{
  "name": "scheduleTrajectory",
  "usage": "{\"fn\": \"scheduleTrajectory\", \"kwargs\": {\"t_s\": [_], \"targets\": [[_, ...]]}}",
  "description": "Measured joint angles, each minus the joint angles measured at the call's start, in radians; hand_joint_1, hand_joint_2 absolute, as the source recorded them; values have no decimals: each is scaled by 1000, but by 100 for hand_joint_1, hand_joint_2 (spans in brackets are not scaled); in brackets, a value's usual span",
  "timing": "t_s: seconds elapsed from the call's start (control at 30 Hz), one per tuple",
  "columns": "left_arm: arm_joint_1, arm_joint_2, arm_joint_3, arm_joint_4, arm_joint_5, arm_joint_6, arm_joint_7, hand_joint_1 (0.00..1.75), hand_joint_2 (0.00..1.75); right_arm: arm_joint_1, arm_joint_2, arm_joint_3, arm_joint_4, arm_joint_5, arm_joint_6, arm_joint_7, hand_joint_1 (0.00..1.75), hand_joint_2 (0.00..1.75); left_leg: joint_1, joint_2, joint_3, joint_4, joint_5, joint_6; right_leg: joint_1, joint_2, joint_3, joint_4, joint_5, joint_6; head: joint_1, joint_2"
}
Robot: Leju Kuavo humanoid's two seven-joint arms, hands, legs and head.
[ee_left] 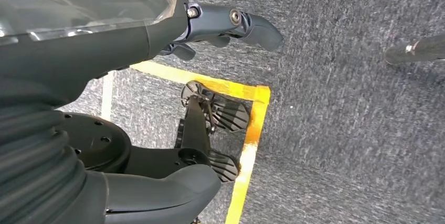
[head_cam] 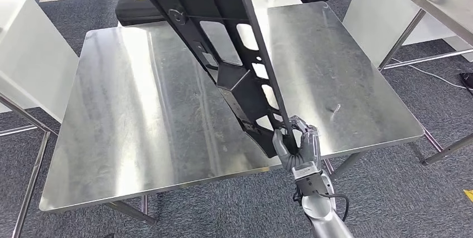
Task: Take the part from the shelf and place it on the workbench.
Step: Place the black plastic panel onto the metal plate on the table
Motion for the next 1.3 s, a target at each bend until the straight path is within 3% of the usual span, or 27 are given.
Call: {"fn": "scheduleTrajectory", "kwargs": {"t_s": [0.13, 0.43, 0.7, 1.0, 1.17, 1.3], "targets": [[-3, 0, 0, 0, -37, -7, 28, 0, 175, -80, -3, 1, 85, 127, -100, -1, 175, 175, -1, 2, 1, 0, 0, -8, 0, 1, 0, 0, 1, -3, 0, 0], [-41, -4, -8, 0, -114, -25, 87, 0, 175, -325, 8, 51, 345, 348, -208, 34, 175, 175, -4, 2, 1, 4, 1, -7, -4, 1, 3, 0, 2, -3, 0, 0], [-65, -9, -32, 0, -161, -33, 107, 0, 175, -422, 57, 175, 441, 548, -282, 140, 175, 175, -4, 1, 1, 4, 1, -7, -4, 0, 2, 0, 2, -3, 0, 0], [-104, -46, -63, 0, -219, -6, 154, 0, 175, -554, 185, 276, 605, 869, -308, 406, 175, 175, -4, 3, 1, 4, 2, -7, -4, 2, 3, 0, 3, -3, 0, 0], [-125, -72, -77, 0, -229, 10, 167, 0, 175, -666, 258, 292, 762, 924, -298, 529, 175, 175, -4, 2, 1, 4, 2, -7, -4, 2, 3, 1, 3, -3, 0, 0], [-131, -88, -80, 0, -240, 18, 173, 0, 175, -727, 285, 294, 847, 941, -261, 606, 175, 175, -4, 2, 1, 4, 2, -7, -4, 1, 3, 1, 3, -3, 0, 0]]}}
